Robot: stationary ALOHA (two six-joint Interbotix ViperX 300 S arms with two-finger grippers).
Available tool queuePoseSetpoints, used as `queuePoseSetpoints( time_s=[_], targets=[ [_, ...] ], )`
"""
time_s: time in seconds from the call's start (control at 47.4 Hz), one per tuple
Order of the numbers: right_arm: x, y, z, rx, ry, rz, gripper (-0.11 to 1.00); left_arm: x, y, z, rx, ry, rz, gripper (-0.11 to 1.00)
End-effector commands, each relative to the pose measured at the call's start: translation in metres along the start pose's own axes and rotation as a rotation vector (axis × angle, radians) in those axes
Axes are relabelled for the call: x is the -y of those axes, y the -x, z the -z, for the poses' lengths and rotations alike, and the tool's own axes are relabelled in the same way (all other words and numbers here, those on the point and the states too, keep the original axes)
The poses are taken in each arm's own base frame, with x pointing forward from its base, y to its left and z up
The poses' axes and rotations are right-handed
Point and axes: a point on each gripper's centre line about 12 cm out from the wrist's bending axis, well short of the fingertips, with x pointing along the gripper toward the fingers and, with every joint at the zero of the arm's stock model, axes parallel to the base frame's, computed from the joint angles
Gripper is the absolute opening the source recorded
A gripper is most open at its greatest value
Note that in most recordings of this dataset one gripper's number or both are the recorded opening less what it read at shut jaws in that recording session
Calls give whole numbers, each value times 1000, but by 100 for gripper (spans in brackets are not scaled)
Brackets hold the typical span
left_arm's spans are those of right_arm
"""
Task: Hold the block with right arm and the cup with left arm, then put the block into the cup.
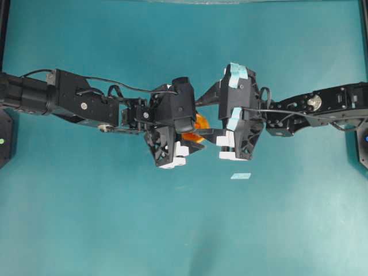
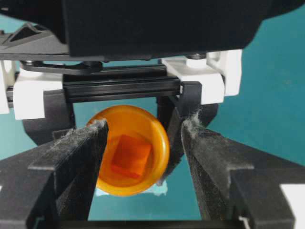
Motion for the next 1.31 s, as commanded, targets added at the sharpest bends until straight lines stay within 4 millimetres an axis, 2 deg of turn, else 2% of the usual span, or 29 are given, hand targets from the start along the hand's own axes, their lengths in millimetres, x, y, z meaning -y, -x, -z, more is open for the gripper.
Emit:
queuePoseSetpoints(
  time_s=[0.0, 1.287],
  targets=[
    [2, 4, -14, 37, -5, 8, 63, 2, 7, -14, 46, -1, 5, 69],
    [2, 4, -14, 38, -4, 8, 63, 2, 8, -13, 63, -1, 7, 69]
  ],
)
